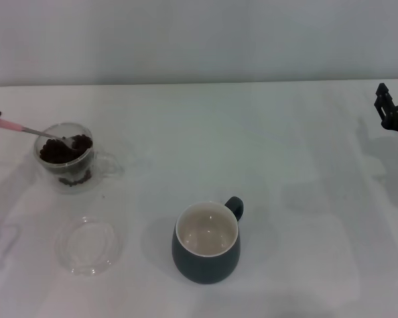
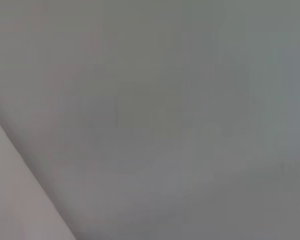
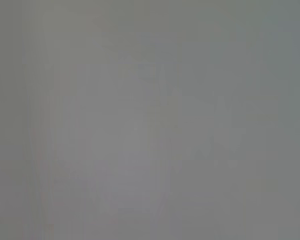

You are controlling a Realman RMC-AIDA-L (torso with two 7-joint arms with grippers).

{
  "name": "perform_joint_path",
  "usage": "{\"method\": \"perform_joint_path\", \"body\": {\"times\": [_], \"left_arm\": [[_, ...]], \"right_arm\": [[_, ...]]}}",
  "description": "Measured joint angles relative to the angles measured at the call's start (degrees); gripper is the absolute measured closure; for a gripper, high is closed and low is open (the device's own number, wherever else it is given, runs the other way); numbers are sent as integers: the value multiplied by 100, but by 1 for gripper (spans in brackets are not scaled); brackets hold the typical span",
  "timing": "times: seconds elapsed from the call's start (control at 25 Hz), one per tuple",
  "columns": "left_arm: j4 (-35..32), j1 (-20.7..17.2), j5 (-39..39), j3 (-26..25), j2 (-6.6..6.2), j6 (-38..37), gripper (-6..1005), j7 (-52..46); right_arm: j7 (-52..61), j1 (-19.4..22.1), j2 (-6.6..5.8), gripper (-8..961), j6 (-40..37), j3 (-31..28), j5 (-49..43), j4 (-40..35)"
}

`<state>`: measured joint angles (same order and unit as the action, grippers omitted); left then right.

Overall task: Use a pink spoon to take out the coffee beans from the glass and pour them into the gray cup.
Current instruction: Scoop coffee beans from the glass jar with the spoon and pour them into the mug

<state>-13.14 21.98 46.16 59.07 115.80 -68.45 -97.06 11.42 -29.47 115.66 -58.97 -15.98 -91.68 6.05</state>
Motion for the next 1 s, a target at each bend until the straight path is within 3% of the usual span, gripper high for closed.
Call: {"method": "perform_joint_path", "body": {"times": [0.32, 0.64, 1.0], "left_arm": [[34, 28, 91, 9, 265, -230, 867, -35], [370, 188, 160, 69, 290, -725, 865, -183], [385, 361, 171, 740, 303, -754, 867, -445]], "right_arm": [[-52, 1, 0, 387, 0, 7, -2, 9], [-59, 0, 1, 385, -7, 16, -14, 18], [-61, 21, 0, 382, -9, 23, -17, 24]]}}
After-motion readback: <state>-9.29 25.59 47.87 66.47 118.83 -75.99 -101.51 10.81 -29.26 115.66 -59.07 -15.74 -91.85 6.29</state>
